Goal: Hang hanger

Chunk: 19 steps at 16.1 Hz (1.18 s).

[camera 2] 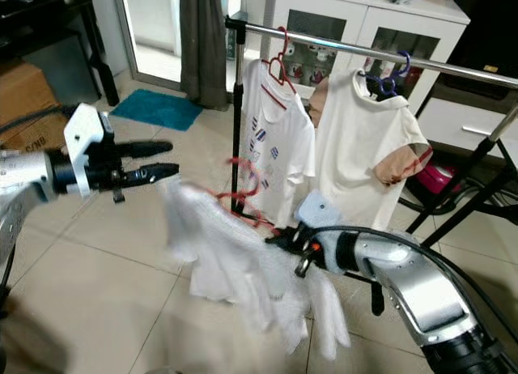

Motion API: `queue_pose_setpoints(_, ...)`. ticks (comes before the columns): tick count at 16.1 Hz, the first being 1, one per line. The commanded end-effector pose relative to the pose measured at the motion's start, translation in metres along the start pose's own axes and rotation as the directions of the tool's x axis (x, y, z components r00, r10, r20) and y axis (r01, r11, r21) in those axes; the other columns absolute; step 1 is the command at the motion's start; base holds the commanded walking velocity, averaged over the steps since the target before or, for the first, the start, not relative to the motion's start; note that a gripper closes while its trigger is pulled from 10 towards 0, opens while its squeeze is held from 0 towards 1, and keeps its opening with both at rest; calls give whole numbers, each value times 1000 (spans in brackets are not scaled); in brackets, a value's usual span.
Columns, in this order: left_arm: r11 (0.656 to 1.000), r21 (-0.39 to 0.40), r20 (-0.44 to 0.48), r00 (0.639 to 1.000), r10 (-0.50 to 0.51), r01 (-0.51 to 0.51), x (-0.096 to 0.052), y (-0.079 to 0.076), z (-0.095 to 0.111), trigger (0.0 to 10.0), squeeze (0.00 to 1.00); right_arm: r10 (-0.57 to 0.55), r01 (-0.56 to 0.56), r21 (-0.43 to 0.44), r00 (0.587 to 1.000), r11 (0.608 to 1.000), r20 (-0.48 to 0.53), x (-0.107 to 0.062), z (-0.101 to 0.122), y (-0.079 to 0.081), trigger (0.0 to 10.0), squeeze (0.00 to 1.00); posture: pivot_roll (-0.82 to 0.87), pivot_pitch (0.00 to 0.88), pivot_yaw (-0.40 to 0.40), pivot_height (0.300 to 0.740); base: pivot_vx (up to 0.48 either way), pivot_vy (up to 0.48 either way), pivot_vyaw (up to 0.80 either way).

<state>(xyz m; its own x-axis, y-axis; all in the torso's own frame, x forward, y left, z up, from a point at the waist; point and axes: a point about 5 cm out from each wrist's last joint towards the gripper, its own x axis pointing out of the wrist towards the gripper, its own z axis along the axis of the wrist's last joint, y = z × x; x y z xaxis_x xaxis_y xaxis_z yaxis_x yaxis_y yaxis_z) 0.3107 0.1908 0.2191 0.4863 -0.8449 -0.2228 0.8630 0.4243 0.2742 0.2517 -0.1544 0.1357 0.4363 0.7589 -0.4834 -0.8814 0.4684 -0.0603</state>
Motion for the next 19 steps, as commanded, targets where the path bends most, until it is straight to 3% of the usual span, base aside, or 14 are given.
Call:
queue_pose_setpoints(1, 998, 16, -44, 997, -67, 68, 3, -1, -5, 10000, 0, 30, -28, -70, 999, 997, 33, -2, 14, 2, 0, 0, -65, 0, -50, 740, 0, 0, 0)
queue_pose_setpoints(3, 985, 37, -108, 981, -164, 169, 4, -2, -17, 10000, 0, 66, -60, -100, 996, 993, 54, -3, 22, 5, 0, 0, -67, 0, -48, 740, 0, 0, 0)
queue_pose_setpoints(6, 957, 40, -125, 952, -279, 286, 6, -6, -22, 10000, 0, 87, -78, -123, 994, 989, 70, -6, 29, 7, 0, 0, -69, 0, -47, 740, 0, 0, 0)
queue_pose_setpoints(9, 900, 33, -117, 896, -429, 436, 14, -17, -21, 10000, 0, 109, -97, -146, 991, 985, 77, -7, 34, 10, 0, 0, -75, 0, -42, 740, 0, 0, 0)
queue_pose_setpoints(11, 882, 38, -153, 875, -459, 469, 16, -19, -25, 10000, 0, 112, -100, -151, 991, 983, 76, -7, 35, 11, 0, 0, -75, 0, -41, 740, 0, 0, 0)
queue_pose_setpoints(12, 879, 56, -177, 871, -457, 473, 20, -17, -28, 2157, 0, 122, -108, -163, 990, 981, 74, -6, 37, 12, 0, 0, -79, 0, -38, 740, 0, 0, 0)
queue_pose_setpoints(13, 879, 52, -163, 872, -462, 475, 22, -16, -27, 0, 0, 129, -115, -168, 989, 979, 73, -6, 37, 12, 0, 0, -79, 0, -39, 740, 0, 0, 0)
queue_pose_setpoints(19, 857, 69, -125, 856, -501, 511, 28, -19, -24, 0, 0, 139, -125, -178, 988, 976, 69, -8, 40, 12, 0, 0, -82, 0, -41, 740, 0, 0, 0)
